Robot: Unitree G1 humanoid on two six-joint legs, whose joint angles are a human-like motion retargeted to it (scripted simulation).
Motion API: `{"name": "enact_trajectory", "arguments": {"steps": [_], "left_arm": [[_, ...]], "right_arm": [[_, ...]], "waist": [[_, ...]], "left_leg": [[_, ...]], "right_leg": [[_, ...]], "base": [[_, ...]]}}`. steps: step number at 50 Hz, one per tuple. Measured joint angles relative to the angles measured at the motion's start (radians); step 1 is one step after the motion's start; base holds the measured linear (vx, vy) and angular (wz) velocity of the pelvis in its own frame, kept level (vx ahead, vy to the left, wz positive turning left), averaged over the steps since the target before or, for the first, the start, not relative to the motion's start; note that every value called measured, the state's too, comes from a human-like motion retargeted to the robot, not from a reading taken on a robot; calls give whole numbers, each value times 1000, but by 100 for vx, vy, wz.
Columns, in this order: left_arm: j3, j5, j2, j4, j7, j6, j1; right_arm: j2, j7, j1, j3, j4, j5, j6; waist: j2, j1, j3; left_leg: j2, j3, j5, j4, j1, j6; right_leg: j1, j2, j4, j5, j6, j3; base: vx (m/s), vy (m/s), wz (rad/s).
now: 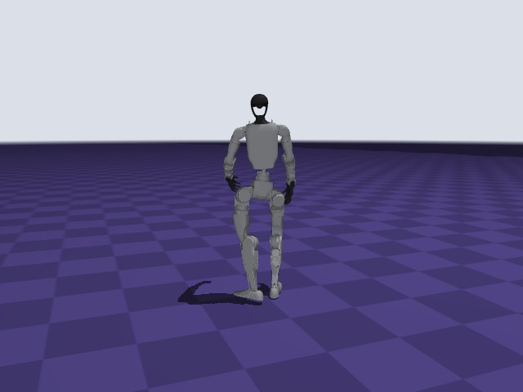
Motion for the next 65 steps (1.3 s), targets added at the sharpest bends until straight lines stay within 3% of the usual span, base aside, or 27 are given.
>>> {"name": "enact_trajectory", "arguments": {"steps": [5, 9, 12, 15, 20, 24, 28, 32, 35, 37, 39, 41, 44, 48, 55, 61, 65], "left_arm": [[100, 8, -30, 340, 91, 73, -4], [145, 0, -51, 562, 107, 119, 18], [151, -8, -82, 657, 85, 127, 62], [143, -22, -115, 686, 53, 119, 127], [130, -40, -139, 658, 19, 99, 212], [129, -53, -147, 621, 28, 78, 229], [157, -82, -141, 577, 47, 57, 212], [208, -143, -125, 532, 78, 36, 169], [238, -203, -112, 489, 101, 18, 120], [248, -237, -99, 452, 120, 3, 79], [255, -259, -80, 409, 143, -13, 33], [259, -272, -56, 368, 169, -25, -14], [264, -273, -14, 321, 210, -33, -88], [259, -252, 39, 284, 241, -32, -194], [197, -178, 75, 241, 193, -56, -278], [145, -98, 38, 264, 120, -32, -232], [116, -51, -14, 341, 64, 0, -136]], "right_arm": [[-27, -26, -37, -49, 59, -3, 24], [-46, -63, -86, -97, 55, 0, 51], [-59, -87, -127, -122, 13, 5, 61], [-59, -105, -157, -122, -63, 11, 52], [-17, -117, -189, -69, -208, 3, 25], [18, -102, -202, -4, -288, -30, 1], [44, -73, -195, 61, -325, -76, -6], [58, -40, -156, 103, -272, -122, 3], [49, -15, -106, 112, -188, -152, 16], [30, -1, -73, 112, -135, -161, 22], [6, 3, -44, 102, -97, -159, 24], [-20, -4, -18, 83, -78, -150, 21], [-55, -33, 17, 41, -78, -118, 11], [-91, -81, 56, -23, -106, -64, 4], [-120, -121, 115, -117, -92, 2, 15], [-133, -103, 128, -151, -50, -22, 25], [-139, -103, 122, -151, -35, -45, 24]], "waist": [[-115, 41, 45], [-64, 115, 102], [9, 183, 104], [53, 240, 84], [12, 269, 51], [17, 277, 43], [3, 273, 18], [-36, 275, -11], [-84, 253, -23], [-111, 230, -24], [-125, 201, -19], [-125, 170, -12], [-102, 118, 4], [-32, 69, 38], [46, 62, 8], [69, 82, -61], [94, 101, -65]], "left_leg": [[177, 38, -186, 655, -86, 173], [382, -148, -358, 1084, -311, 225], [413, -275, -421, 1122, -484, 201], [364, -359, -432, 1007, -618, 155], [134, -426, -298, 578, -697, 82], [47, -513, -221, 361, -737, 25], [-31, -573, -108, 155, -699, 10], [-88, -585, 5, 95, -624, 32], [-169, -591, 38, 89, -554, 68], [-225, -591, 28, 53, -487, 94], [-274, -597, 20, 1, -406, 112], [-304, -607, 11, -56, -319, 119], [-306, -622, -35, -77, -212, 110], [-246, -641, -108, -62, -102, 81], [-174, -640, -170, -55, -33, 42], [-140, -643, -147, -33, 28, 28], [-72, -669, -99, 199, 27, -3]], "right_leg": [[62, -39, -9, -45, -9, 61], [92, 105, -27, -56, -23, 93], [101, 231, -106, -12, -24, 141], [112, 303, -191, 35, -12, 198], [115, 259, -223, 26, 18, 278], [114, 253, -153, -26, 16, 330], [110, 223, -62, -95, 5, 375], [107, 138, 78, -129, 21, 321], [84, 45, 264, -46, 85, 345], [38, -45, 445, 126, 130, 338], [-34, -117, 622, 233, 135, 346], [-114, -171, 749, 247, 105, 347], [-225, -206, 802, 156, 47, 313], [-317, -136, 595, 60, 25, 207], [-387, 50, -90, 155, 116, 82], [-364, 91, -196, 247, 91, 54], [-282, 124, -115, 248, 40, 63]], "base": [[12, -21, -65], [14, -18, -121], [23, -8, -171], [30, -3, -169], [37, 0, -119], [39, 2, -95], [49, 6, -80], [56, 7, -79], [57, 12, -27], [55, 14, -21], [54, 15, -27], [55, 15, -37], [55, 13, -31], [58, 6, -20], [57, -2, -19], [61, -7, 0], [67, -13, -14]]}}
